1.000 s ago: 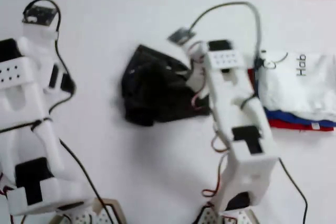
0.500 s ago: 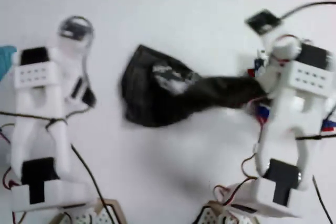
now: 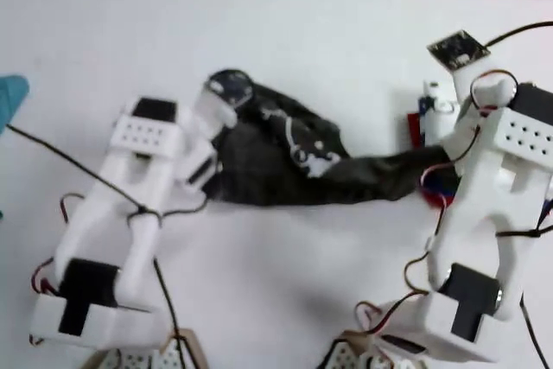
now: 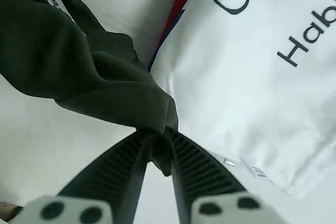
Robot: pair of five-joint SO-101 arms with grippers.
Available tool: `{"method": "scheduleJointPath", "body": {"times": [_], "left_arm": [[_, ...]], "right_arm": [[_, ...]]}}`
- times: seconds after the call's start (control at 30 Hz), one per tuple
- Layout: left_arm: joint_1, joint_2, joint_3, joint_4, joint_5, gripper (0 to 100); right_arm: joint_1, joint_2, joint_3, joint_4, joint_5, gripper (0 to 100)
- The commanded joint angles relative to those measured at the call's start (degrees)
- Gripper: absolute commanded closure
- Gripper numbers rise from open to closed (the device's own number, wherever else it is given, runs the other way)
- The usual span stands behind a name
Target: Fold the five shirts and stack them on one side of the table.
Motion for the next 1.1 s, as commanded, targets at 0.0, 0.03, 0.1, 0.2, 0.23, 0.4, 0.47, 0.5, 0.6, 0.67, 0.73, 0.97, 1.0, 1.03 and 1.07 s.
{"method": "scheduleJointPath", "body": {"times": [0.0,0.03,0.1,0.2,0.23,0.4,0.47,0.5,0.6,0.67,0.73,0.97,1.0,1.03,1.07], "left_arm": [[0.18,-0.26,1.80,-4.75,1.32,73],[0.26,-0.26,2.59,-5.98,1.41,73],[0.35,-0.26,3.91,-8.35,1.41,73],[0.44,-0.18,4.97,-11.69,1.41,73],[0.44,-0.18,5.32,-12.31,1.41,73],[4.31,1.67,5.14,-12.92,1.23,73],[6.07,4.92,4.88,-13.19,1.23,73],[6.86,6.68,4.79,-13.19,1.23,73],[7.56,12.22,2.68,-12.84,1.41,73],[7.47,15.03,0.84,-12.66,1.41,73],[7.47,16.70,-1.19,-11.16,1.41,74],[6.59,17.32,-11.56,-3.69,1.41,97],[6.24,17.32,-13.14,-2.81,1.41,97],[5.98,17.32,-14.46,-2.11,1.41,98],[5.19,17.32,-15.96,-1.05,1.32,98]], "right_arm": [[0.57,-3.74,-0.18,0.13,0.35,97.8],[0.57,-3.74,-0.18,0.13,0.35,97.8],[0.48,-3.74,-0.18,0.13,0.44,97.8],[0.48,-3.74,-0.18,0.13,0.44,97.8],[0.48,-3.74,-0.18,0.13,0.44,97.8],[0.48,-3.74,-0.09,0.13,0.44,97.8],[0.48,-3.74,-0.09,0.13,0.44,97.8],[0.66,-3.74,-0.09,0.13,0.44,97.8],[0.84,-3.74,-0.09,0.31,0.44,97.8],[0.84,-3.74,-0.09,0.40,0.44,97.8],[0.84,-3.74,-0.09,0.40,0.44,97.8],[0.57,-3.74,-0.09,0.48,0.44,97.8],[0.48,-3.74,-0.09,0.48,0.44,97.8],[0.48,-3.74,-0.09,0.48,0.26,97.8],[0.40,-3.74,-0.09,0.40,0.18,97.8]]}}
